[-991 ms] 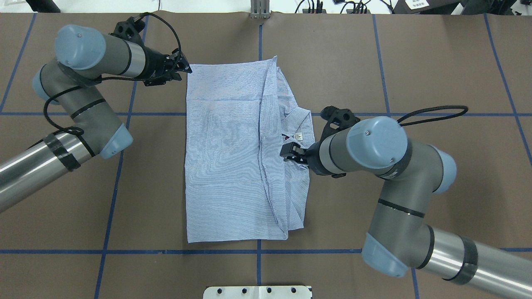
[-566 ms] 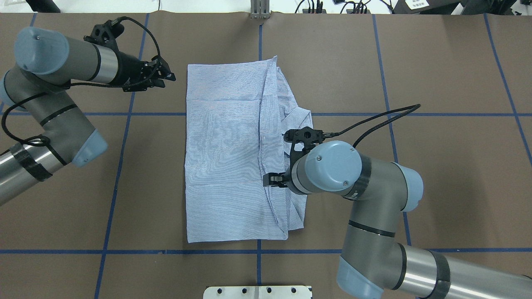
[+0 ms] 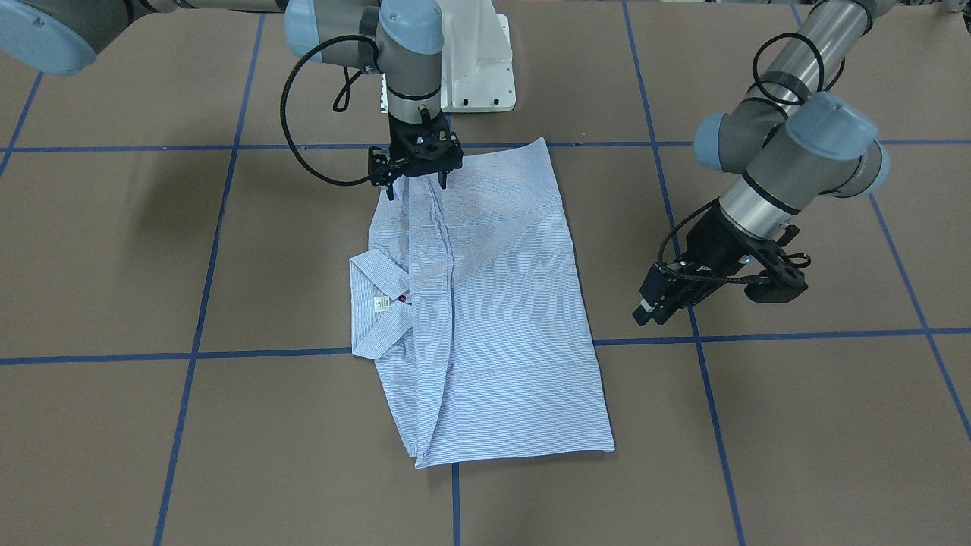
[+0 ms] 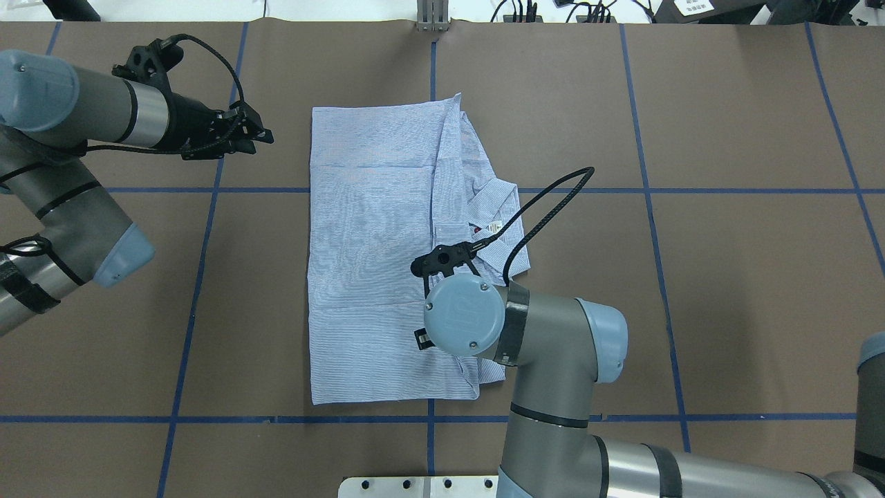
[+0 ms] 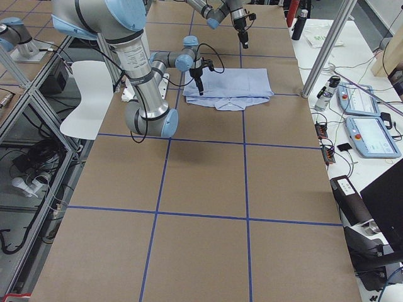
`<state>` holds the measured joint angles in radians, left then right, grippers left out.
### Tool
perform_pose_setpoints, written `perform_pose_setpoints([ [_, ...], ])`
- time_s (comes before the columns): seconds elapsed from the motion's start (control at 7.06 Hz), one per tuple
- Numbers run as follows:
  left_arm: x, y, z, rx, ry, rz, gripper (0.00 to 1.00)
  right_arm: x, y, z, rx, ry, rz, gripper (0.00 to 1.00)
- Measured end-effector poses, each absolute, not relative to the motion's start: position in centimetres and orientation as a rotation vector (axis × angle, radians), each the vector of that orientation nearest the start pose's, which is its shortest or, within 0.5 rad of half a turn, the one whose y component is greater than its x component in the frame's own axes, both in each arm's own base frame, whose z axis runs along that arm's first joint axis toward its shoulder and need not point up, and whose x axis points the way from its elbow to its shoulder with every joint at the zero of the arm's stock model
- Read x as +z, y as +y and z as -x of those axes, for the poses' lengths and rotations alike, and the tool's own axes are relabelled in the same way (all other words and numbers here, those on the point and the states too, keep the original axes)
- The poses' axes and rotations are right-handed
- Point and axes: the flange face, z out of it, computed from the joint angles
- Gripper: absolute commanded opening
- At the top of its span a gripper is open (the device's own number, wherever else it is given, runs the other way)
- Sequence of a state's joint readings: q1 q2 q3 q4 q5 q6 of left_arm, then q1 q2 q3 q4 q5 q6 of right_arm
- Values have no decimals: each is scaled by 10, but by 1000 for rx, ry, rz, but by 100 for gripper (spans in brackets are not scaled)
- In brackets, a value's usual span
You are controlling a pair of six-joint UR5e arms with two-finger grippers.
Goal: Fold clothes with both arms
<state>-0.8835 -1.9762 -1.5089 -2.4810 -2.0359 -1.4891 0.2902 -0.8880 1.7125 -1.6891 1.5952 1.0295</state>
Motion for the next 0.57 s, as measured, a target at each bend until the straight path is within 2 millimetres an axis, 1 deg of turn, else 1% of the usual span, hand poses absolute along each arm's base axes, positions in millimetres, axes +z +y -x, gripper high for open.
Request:
perform_pose_setpoints([
  [0.14, 354, -560, -345, -396, 1280, -215, 46, 216, -318, 621, -276, -627, -270, 100],
  [0.28, 354, -560, -345, -396, 1281, -215, 46, 220, -318, 625, -309, -591, -270, 100],
  [0.57, 352, -559, -344, -396, 1284, -217, 46, 225, -317, 624, -359, -540, -264, 100],
])
